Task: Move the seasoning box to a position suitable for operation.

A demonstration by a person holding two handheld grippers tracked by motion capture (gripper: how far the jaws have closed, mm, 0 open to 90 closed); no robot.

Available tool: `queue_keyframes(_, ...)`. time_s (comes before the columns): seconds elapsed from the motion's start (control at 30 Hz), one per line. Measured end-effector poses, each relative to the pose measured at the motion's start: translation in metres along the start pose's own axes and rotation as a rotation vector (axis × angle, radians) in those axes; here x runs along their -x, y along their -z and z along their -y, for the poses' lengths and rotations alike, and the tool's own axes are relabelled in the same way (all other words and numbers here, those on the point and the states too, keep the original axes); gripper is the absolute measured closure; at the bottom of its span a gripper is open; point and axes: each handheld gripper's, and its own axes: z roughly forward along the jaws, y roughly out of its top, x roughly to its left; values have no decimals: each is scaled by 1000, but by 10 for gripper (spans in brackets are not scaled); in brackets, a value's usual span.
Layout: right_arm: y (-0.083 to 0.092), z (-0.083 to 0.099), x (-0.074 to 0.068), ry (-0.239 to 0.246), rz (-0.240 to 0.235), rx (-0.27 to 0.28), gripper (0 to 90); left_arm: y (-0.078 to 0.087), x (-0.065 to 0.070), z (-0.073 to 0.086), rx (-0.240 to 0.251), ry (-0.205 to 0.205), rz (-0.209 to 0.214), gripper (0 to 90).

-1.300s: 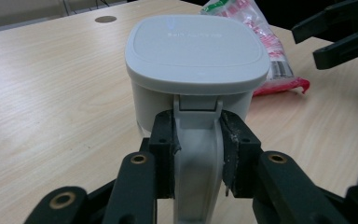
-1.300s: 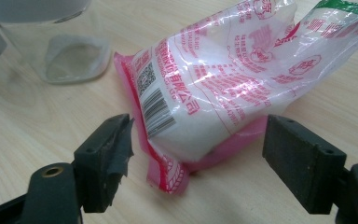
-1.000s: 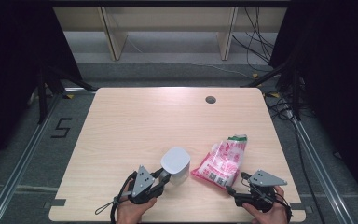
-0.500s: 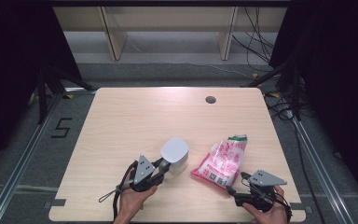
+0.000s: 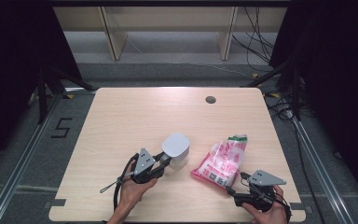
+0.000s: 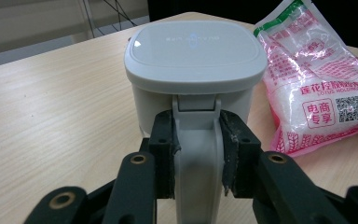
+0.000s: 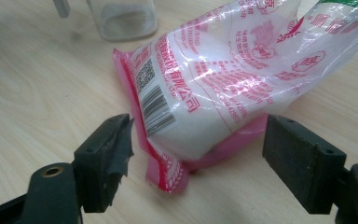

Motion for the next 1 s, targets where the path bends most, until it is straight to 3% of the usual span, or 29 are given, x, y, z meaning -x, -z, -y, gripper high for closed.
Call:
queue_keyframes(0.1,-1,0,0,0,-9,7,248,-1,-5,1,10,1,7,670)
queue_keyframes(0.13,-1,0,1,3,-9,7,248,0,-8,1,7,-18,9,659)
queue_keyframes(0.17,0,0,1,5,-8,7,248,0,-9,2,10,0,5,655)
queue_keyframes(0.23,0,0,1,6,-7,5,248,1,-11,2,15,-2,13,643)
queue_keyframes(0.3,-1,0,3,26,-13,10,248,1,-14,3,10,-31,5,632)
queue_keyframes(0.33,0,1,0,-11,-11,5,248,2,-14,4,-4,-27,-4,624)
queue_keyframes(0.4,0,0,0,-2,-11,5,248,2,-15,6,-20,-51,-27,637)
queue_keyframes(0.5,0,0,3,14,-14,14,248,2,-20,8,-22,-40,-48,644)
queue_keyframes(0.57,1,0,3,15,-2,11,248,3,-22,9,-35,-20,-87,649)
queue_keyframes(0.6,1,0,4,21,-10,6,248,3,-26,9,-39,-39,-103,660)
queue_keyframes(0.63,1,0,4,23,-7,3,248,3,-27,10,-32,-19,-116,668)
queue_keyframes(0.67,-1,0,5,42,-6,22,248,3,-30,10,-34,-38,-121,676)
queue_keyframes(0.7,-1,0,5,33,-9,17,248,3,-30,11,-45,-22,-135,683)
queue_keyframes(1.0,0,0,3,19,0,0,248,-4,-31,8,-37,-47,-134,693)
